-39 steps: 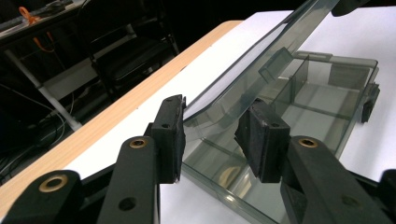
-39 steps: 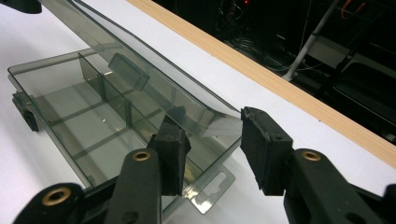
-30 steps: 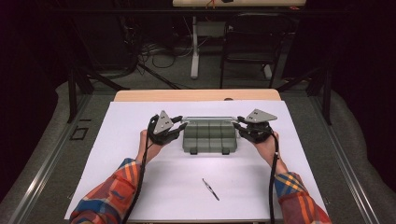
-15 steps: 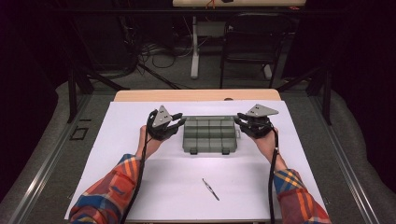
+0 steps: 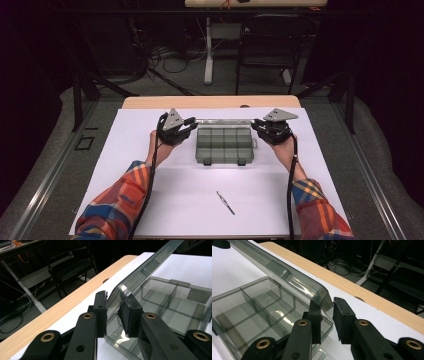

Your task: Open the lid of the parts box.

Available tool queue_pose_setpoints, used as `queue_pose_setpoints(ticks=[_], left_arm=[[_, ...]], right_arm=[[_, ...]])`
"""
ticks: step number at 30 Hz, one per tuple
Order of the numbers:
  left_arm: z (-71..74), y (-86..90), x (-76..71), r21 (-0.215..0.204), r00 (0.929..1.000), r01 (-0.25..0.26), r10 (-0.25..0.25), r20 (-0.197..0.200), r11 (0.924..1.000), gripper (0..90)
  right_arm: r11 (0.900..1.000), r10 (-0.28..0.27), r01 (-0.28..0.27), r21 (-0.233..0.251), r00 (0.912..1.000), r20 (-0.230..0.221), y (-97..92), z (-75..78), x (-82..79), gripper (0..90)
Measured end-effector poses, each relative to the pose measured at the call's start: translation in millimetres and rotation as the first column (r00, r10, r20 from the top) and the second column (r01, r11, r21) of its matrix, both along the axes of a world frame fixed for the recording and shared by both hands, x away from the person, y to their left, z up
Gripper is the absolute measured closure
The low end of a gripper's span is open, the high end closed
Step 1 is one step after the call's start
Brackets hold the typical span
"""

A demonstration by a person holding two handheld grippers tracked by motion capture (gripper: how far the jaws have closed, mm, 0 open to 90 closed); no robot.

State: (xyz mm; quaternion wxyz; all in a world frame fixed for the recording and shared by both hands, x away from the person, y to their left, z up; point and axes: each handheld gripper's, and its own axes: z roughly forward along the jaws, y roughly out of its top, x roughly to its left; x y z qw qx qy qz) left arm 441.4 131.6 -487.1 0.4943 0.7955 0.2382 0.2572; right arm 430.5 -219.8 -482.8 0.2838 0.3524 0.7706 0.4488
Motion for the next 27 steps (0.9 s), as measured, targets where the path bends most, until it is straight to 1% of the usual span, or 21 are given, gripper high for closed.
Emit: queue_pose_setpoints(ticks=[5, 6, 7, 10, 20, 21, 24, 27], left_arm=[[0.1, 0.6, 4.4, -0.014, 0.9999, -0.008, 0.007, -0.007, 0.9999, 77.1], [0.1, 0.6, 4.4, -0.014, 0.9999, -0.008, 0.007, -0.007, 0.9999, 77.4], [0.4, 0.4, 6.2, -0.003, 0.9999, -0.01, 0.01, -0.011, 0.9999, 77.7], [1.0, 0.3, 7.7, 0.001, 0.9998, -0.011, 0.011, -0.015, 0.9999, 78.1], [2.0, 0.4, 13.0, -0.017, 0.9996, -0.02, 0.02, -0.02, 0.9997, 79.3], [2.8, 0.0, 13.9, -0.01, 0.9995, -0.023, 0.023, -0.02, 0.9997, 79.6], [3.5, -0.2, 15.1, -0.007, 0.9995, -0.024, 0.023, -0.023, 0.9997, 79.9], [5.4, -1.0, 17.5, 0.009, 0.9996, -0.022, 0.022, -0.02, 0.9997, 80.4]], right_arm=[[0.9999, -0.016, 0.016, 0.004, 0.9999, -0.003, 0.9, 2.3, 3.3, 78.6], [0.9998, -0.018, 0.018, 0.004, 0.9998, -0.003, 1.0, 2.7, 4.0, 78.8], [0.9998, -0.019, 0.019, 0.004, 0.9998, -0.004, 1.1, 3.0, 4.7, 79.1], [0.9997, -0.022, 0.022, 0.0, 0.9997, -0.003, 1.4, 3.8, 5.8, 79.5], [0.9994, -0.034, 0.034, -0.004, 0.9994, -0.001, 2.5, 5.4, 9.1, 80.5], [0.9993, -0.037, 0.037, -0.005, 0.9993, -0.008, 2.8, 6.5, 9.9, 80.6], [0.9993, -0.036, 0.036, -0.006, 0.9993, -0.008, 2.9, 7.1, 11.5, 80.7], [0.9993, -0.038, 0.038, -0.006, 0.9992, -0.014, 2.8, 8.3, 14.2, 81.1]])
